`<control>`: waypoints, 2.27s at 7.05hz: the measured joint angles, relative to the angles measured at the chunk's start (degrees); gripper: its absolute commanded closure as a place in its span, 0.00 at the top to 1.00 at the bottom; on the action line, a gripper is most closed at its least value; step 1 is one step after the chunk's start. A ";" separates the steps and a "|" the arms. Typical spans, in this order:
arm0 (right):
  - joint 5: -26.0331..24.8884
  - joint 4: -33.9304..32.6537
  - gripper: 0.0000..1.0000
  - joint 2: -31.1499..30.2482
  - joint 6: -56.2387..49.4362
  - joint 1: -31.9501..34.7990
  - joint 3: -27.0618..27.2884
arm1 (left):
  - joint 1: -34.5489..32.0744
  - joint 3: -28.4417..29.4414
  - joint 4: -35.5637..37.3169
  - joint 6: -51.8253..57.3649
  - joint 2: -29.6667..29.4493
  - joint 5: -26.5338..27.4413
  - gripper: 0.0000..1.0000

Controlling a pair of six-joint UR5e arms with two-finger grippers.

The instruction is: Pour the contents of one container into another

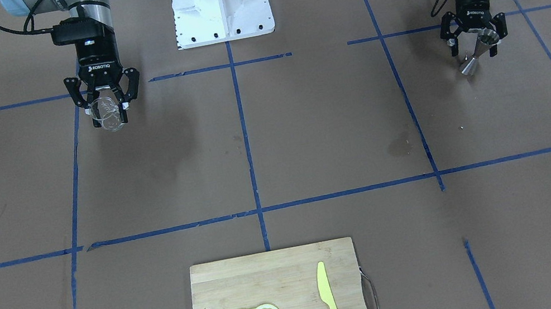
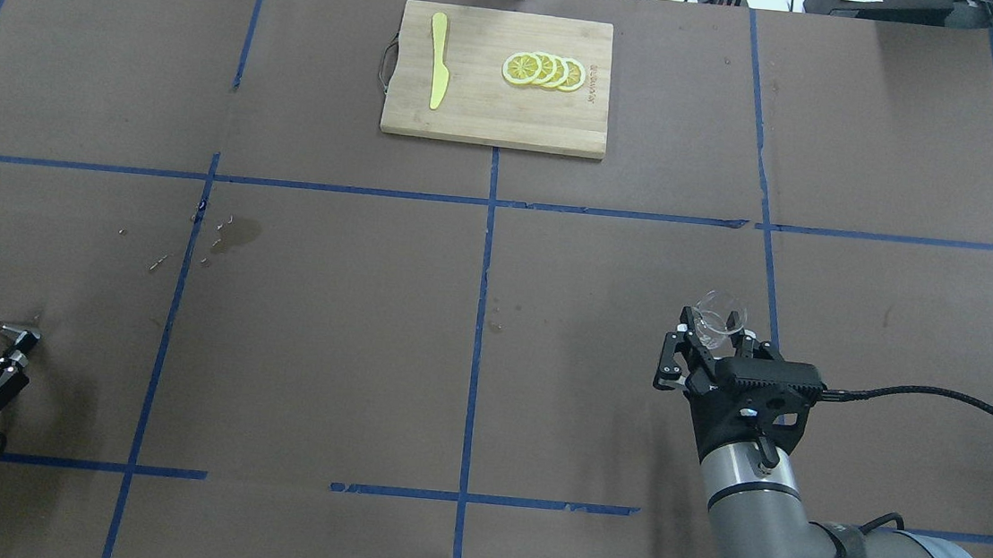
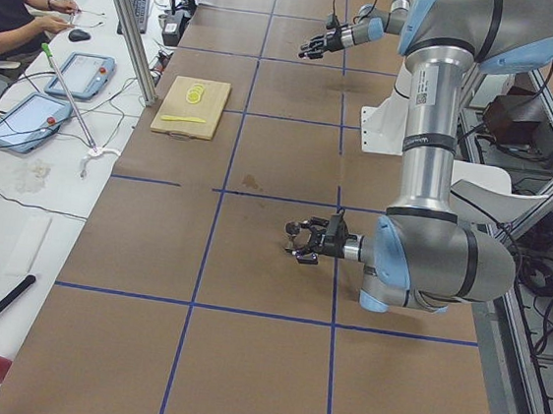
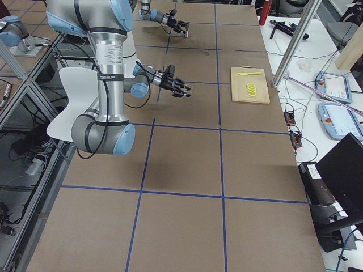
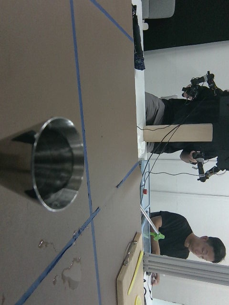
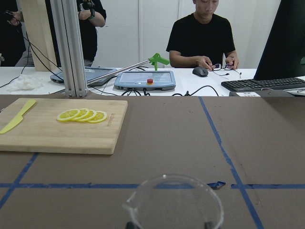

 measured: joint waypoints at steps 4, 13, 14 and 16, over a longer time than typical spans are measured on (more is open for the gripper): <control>0.00 0.00 0.00 0.02 0.00 -0.03 0.36 | -0.08 -5.49 0.26 1.03 6.17 -8.77 1.00; 0.00 -0.01 0.00 -0.01 0.00 -0.35 0.37 | -6.74 -6.19 -0.01 -2.16 18.21 -33.13 1.00; 0.00 -0.01 0.00 -0.01 0.00 -0.38 0.37 | -11.71 -5.94 0.12 -2.75 18.12 -38.26 1.00; 0.06 -0.01 0.00 -0.01 0.00 -0.48 0.37 | -25.78 -4.87 1.31 0.85 15.41 -51.91 1.00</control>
